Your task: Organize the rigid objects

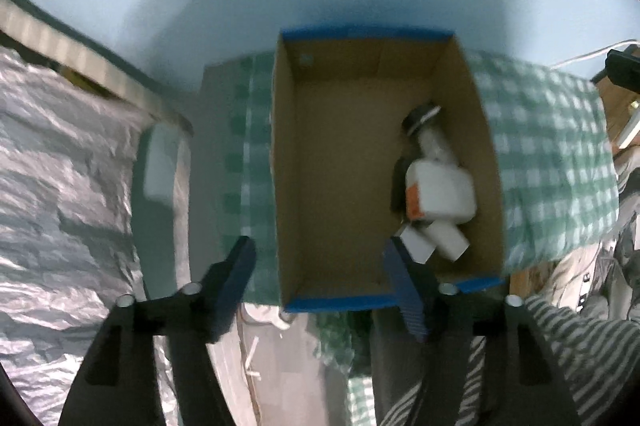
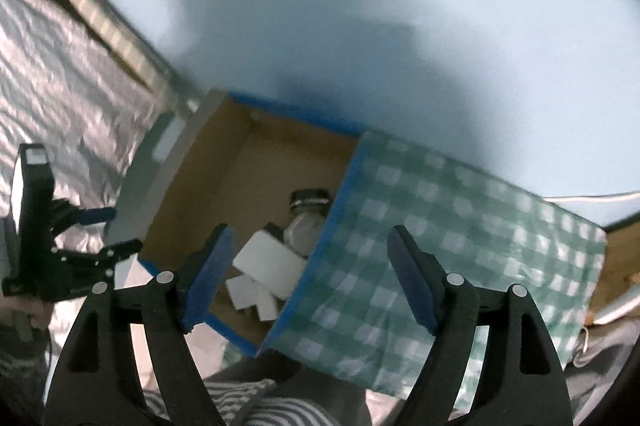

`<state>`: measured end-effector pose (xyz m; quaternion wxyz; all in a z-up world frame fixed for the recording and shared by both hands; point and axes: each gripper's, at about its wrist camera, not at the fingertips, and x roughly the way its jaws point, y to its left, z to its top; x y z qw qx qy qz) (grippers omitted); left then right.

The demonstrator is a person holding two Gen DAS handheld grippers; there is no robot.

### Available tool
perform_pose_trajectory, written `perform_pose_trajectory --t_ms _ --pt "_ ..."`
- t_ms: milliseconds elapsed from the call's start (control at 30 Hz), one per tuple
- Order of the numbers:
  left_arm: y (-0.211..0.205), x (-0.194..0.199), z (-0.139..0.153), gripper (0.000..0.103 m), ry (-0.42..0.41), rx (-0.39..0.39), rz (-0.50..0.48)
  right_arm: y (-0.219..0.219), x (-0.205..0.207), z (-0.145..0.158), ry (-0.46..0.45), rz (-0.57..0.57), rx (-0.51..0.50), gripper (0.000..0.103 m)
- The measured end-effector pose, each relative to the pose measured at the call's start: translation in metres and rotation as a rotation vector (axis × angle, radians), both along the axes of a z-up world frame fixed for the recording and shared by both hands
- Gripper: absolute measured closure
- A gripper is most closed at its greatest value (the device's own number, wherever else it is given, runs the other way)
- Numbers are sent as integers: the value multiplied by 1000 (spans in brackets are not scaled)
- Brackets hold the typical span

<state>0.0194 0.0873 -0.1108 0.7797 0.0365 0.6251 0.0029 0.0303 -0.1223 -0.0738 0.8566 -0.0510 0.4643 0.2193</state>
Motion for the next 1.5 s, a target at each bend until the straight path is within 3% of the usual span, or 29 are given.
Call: perform_pose_trajectory --t_ms 67,300,667,933,1067,1500 --pt "-8 0 17 22 -48 5 3 -11 -5 13 -31 -32 13 23" --pt "-39 3 58 14 -154 26 -22 -44 -27 49 -132 -124 28 23" --pt "-71 0 106 1 -274 0 -32 -80 -53 72 -208 -204 55 23" --pt "-86 -8 115 1 -297 17 -48 -98 -63 76 -236 -261 74 23" --pt "-93 -7 119 1 -290 -11 -50 -100 -64 76 -240 -265 78 23" --pt "-106 -6 123 1 -294 36 -74 -98 -62 74 -226 -240 82 23"
